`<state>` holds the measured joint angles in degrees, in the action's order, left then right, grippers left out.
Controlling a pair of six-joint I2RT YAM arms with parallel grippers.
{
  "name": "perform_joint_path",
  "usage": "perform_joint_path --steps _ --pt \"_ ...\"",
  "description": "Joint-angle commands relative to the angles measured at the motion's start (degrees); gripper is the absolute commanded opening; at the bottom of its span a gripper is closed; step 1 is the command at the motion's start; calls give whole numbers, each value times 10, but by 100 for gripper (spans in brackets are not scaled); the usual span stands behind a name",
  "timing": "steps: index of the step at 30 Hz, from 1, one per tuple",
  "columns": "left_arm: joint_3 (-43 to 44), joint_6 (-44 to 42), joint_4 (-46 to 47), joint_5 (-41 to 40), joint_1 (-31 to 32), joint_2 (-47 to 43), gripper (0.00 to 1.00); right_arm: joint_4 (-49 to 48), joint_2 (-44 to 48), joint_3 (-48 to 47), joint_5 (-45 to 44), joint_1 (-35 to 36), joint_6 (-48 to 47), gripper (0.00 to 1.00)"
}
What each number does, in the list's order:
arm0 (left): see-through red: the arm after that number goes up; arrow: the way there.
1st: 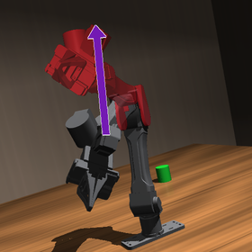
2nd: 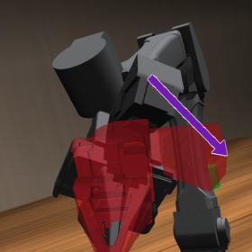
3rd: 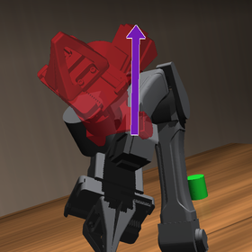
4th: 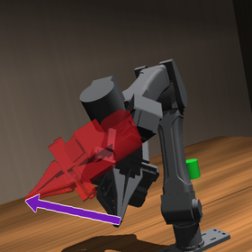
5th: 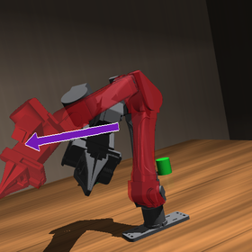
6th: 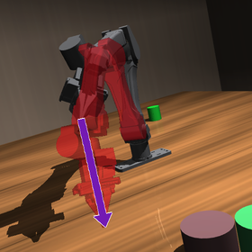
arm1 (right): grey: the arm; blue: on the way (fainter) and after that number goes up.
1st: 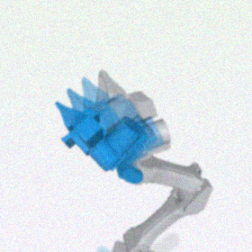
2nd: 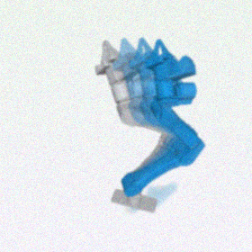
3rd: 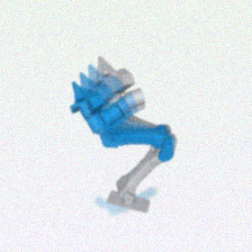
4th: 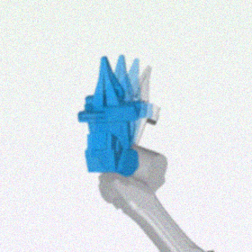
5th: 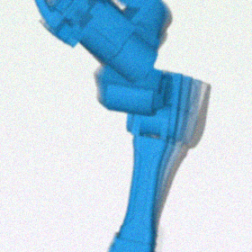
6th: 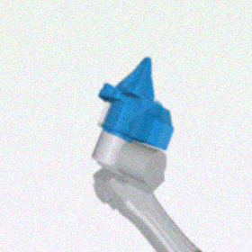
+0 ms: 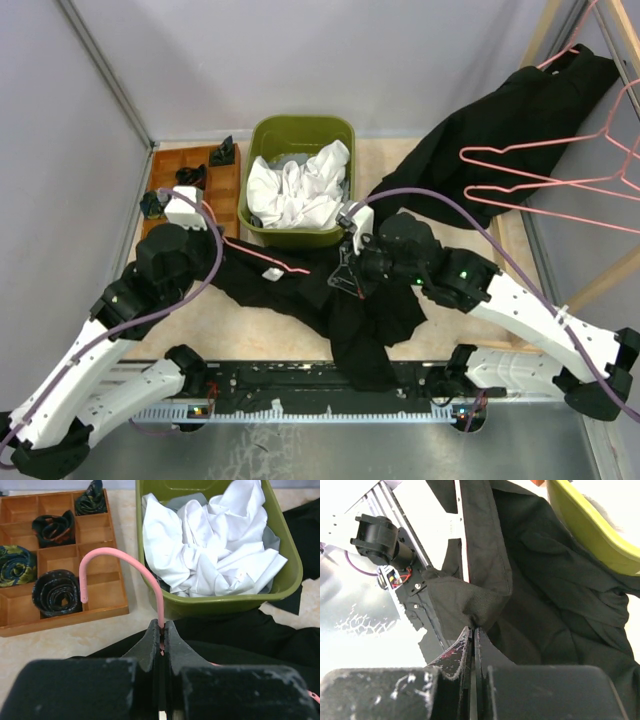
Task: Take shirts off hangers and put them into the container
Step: Remove the shirt from the hanger.
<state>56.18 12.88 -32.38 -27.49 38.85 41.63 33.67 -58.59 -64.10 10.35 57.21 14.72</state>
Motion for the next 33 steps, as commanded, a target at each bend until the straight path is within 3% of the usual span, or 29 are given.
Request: perform_joint_path --steps 1,8,17,20,25,33 --pt "-2 6 -19 -77 -3 -9 0 2 44 16 3 -2 -18 0" --pt "-8 13 24 -40 -3 -26 0 15 32 58 -7 -1 -33 0" --pt "-19 9 47 -3 -3 -44 0 16 -18 43 23 -2 -57 3" --pt "-23 8 49 4 -3 -47 0 2 -7 39 22 -2 -65 9" --pt "-23 5 51 9 -3 -47 0 -33 27 51 24 -2 -62 12" --pt "-26 -2 61 28 -3 -38 0 -77 56 58 15 -2 -50 34"
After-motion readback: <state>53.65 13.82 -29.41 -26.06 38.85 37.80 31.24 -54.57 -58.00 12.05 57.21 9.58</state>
